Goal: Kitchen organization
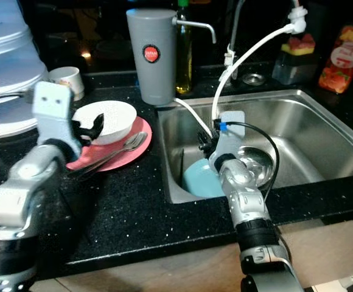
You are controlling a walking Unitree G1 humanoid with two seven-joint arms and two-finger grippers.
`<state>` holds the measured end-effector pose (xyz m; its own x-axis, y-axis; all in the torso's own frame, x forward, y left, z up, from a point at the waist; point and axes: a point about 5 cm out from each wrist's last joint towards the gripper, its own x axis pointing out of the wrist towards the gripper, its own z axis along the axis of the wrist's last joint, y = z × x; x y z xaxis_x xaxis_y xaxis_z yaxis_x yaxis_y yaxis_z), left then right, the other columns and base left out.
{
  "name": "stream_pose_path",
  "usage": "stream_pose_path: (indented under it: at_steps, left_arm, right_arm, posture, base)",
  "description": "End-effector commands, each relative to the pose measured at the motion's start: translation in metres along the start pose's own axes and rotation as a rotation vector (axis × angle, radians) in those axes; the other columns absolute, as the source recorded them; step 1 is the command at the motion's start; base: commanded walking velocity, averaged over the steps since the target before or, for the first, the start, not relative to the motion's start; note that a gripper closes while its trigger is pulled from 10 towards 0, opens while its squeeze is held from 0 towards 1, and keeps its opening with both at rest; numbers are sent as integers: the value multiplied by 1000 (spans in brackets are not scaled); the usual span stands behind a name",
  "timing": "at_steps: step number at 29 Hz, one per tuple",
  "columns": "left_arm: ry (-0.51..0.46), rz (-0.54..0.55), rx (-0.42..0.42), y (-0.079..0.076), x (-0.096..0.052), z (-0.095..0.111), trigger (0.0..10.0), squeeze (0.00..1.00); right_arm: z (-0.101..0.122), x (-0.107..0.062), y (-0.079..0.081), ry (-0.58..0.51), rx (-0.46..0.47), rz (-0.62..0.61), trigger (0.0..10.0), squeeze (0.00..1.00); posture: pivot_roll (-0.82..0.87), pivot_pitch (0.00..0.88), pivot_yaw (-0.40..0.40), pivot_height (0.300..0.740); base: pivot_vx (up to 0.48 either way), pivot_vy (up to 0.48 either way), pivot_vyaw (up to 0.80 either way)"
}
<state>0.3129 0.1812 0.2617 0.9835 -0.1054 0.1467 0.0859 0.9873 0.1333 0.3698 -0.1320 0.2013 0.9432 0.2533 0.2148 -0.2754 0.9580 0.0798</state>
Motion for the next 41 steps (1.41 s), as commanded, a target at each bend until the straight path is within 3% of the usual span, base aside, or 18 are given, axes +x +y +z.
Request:
stream_pose_path:
  at_steps: [1, 3, 5, 9, 15, 21, 25, 34, 41]
  left_arm:
    - [-41, -138, -38, -4, -13, 7, 10000, 0]
    - [-59, -197, -46, -6, -19, 11, 10000, 0]
    - [-70, -344, 31, -4, -36, 12, 10000, 0]
    - [-36, -460, 99, 2, -58, 11, 10000, 0]
    - [32, -561, 141, 20, -79, 5, 10000, 0]
    - [93, -661, 92, 39, -97, -3, 10000, 0]
    - [96, -735, 149, 47, -110, -7, 10000, 0]
    - [88, -881, 122, 41, -116, -10, 10000, 0]
    - [153, -929, 279, 36, -113, -31, 10000, 0]
  right_arm:
    - [0, -3, 0, 4, 24, 9, 10000, 0]
    - [1, -3, 1, 0, 27, 15, 10000, 0]
    - [2, -4, 2, -6, 37, 29, 10000, 0]
    - [1, -6, 4, -4, 53, 47, 10000, 0]
    - [0, -8, 5, 0, 65, 66, 10000, 0]
    - [-1, -8, 10, 2, 85, 91, 10000, 0]
    - [-1, -9, 11, 3, 93, 102, 10000, 0]
    - [-1, -10, 14, 6, 98, 120, 10000, 0]
    - [-1, -9, 16, 4, 96, 139, 10000, 0]
  posture:
    - [39, 64, 49, 740]
    - [40, 65, 49, 740]
    - [47, 68, 49, 740]
    - [53, 71, 48, 740]
    - [66, 76, 40, 740]
    - [68, 81, 36, 740]
    - [70, 84, 34, 740]
    - [71, 85, 30, 740]
    - [69, 82, 27, 740]
  base:
    - [0, 0, 0]
    - [0, 0, 0]
    - [0, 0, 0]
    - [0, 0, 0]
    - [0, 0, 0]
    - [0, 0, 0]
    - [0, 0, 0]
    - [0, 0, 0]
    - [0, 0, 0]
